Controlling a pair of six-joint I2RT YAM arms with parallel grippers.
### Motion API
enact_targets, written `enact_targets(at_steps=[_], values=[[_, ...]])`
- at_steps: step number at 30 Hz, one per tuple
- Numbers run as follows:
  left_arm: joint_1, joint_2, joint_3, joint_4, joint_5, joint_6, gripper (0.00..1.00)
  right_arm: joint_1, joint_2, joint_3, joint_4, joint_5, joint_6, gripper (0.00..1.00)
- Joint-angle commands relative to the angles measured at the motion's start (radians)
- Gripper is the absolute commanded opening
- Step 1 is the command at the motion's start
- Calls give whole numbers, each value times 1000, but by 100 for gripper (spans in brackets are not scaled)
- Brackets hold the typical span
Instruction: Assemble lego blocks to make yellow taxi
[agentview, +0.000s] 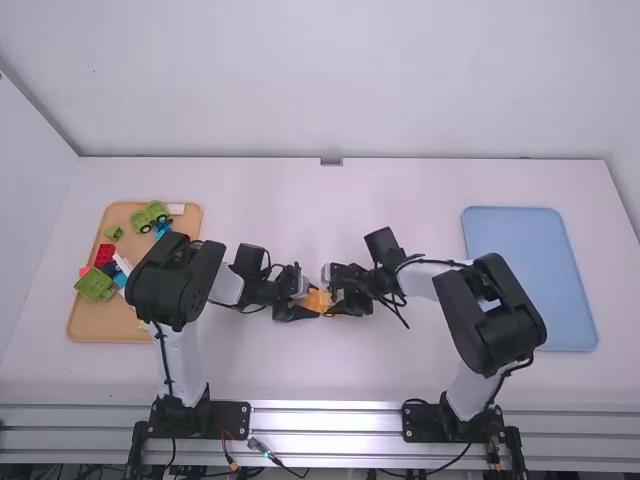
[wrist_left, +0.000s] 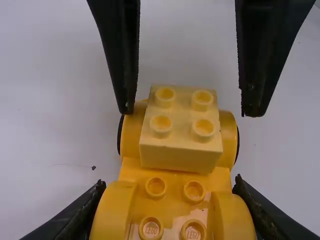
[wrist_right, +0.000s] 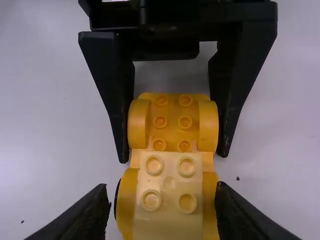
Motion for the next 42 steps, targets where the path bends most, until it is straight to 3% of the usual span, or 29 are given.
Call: enact_targets(at_steps=[1, 4, 10, 11, 12, 13, 14, 31, 42], values=[[3, 33, -20, -31, -136, -34, 58, 6, 18, 22, -6, -6, 3, 58], [3, 33, -22, -27, -136, -34, 58, -6, -3, 30, -21, -48, -8, 63], [3, 33, -23, -27, -136, -33, 59, -44, -50, 48, -88, -162, -135, 64], [3, 33, -23, -27, -136, -34, 59, -54, -59, 45, -84, -166, -135, 59], [3, 33, -23, -27, -136, -34, 60, -56, -59, 44, -80, -163, -130, 37], [3, 33, -22, -27, -136, -34, 60, -55, -59, 44, -80, -163, -130, 26], [3, 33, -21, -27, -136, -34, 60, -52, -58, 42, -82, -163, -130, 0], [3, 33, -22, -27, -136, -34, 61, -46, -57, -130, 224, -154, 38, 0], [3, 33, -20, -32, -136, -34, 61, 11, 14, -124, 291, -37, 143, 0]])
